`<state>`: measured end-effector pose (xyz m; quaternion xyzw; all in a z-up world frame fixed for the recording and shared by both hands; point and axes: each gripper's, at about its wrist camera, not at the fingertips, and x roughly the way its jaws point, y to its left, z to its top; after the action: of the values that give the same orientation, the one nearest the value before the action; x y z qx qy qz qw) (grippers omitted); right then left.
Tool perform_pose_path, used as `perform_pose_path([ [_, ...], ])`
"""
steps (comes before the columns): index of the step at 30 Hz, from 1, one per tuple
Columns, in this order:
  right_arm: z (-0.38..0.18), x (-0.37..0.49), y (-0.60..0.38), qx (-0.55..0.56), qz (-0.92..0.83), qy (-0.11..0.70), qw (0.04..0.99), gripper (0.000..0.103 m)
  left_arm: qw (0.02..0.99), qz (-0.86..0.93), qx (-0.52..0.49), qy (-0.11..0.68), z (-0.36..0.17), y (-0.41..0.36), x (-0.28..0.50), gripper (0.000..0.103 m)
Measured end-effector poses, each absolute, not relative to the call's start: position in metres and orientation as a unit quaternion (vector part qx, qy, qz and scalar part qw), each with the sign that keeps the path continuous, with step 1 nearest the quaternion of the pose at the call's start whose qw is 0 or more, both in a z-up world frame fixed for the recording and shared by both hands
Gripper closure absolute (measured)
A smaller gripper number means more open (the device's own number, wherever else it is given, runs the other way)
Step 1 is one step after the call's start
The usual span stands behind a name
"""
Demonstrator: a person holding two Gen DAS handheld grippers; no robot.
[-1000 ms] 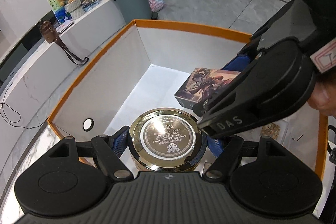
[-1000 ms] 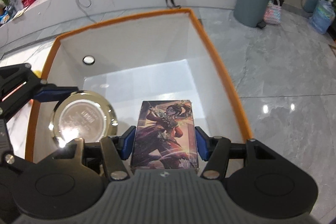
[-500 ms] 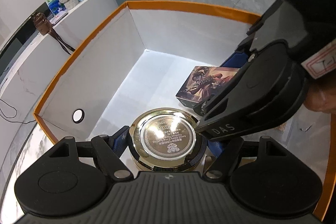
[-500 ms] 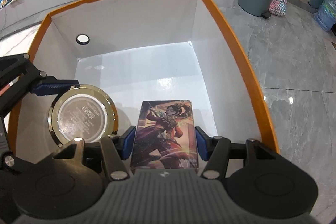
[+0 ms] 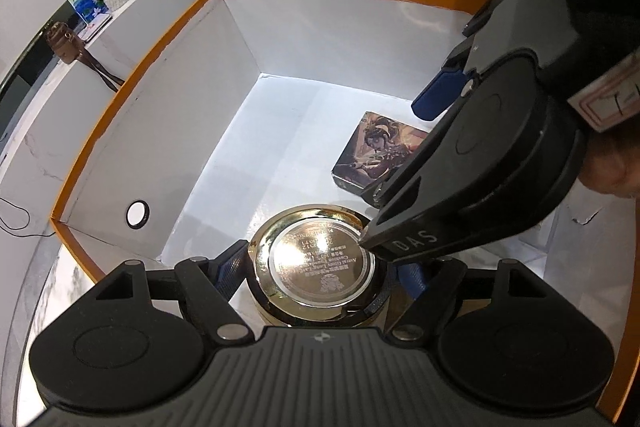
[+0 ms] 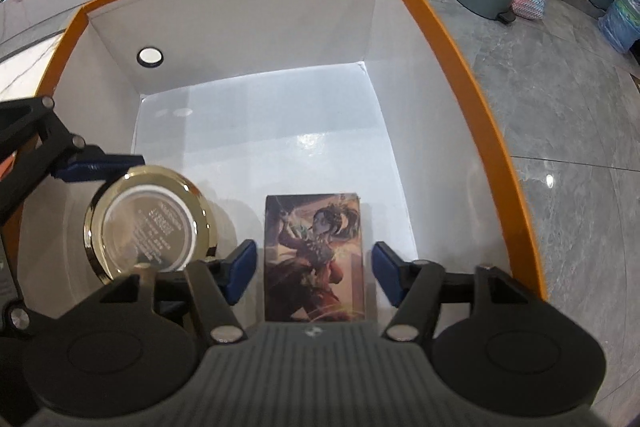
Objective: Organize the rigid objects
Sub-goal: 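Lower the card box and open the right tool while the left tool releases the gold tin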
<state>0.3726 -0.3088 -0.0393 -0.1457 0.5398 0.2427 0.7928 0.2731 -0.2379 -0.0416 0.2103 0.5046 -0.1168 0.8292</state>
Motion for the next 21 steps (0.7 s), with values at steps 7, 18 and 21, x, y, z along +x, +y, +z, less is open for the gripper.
perform_pose_path([
  [7, -0.036, 0.371, -0.312, -0.138, 0.247, 0.535, 0.796, 0.037, 0.824, -0.123, 0.210, 0.512, -0.042, -0.239, 0.273, 0.011],
  [18, -0.024, 0.369, -0.317, -0.116, 0.255, 0.524, 0.804, 0.038, 0.842, -0.130, 0.180, 0.493, -0.018, -0.236, 0.273, 0.009],
  [21, -0.020, 0.368, -0.318, -0.111, 0.257, 0.518, 0.808, 0.038, 0.846, -0.130, 0.175, 0.487, -0.011, -0.236, 0.272, 0.009],
])
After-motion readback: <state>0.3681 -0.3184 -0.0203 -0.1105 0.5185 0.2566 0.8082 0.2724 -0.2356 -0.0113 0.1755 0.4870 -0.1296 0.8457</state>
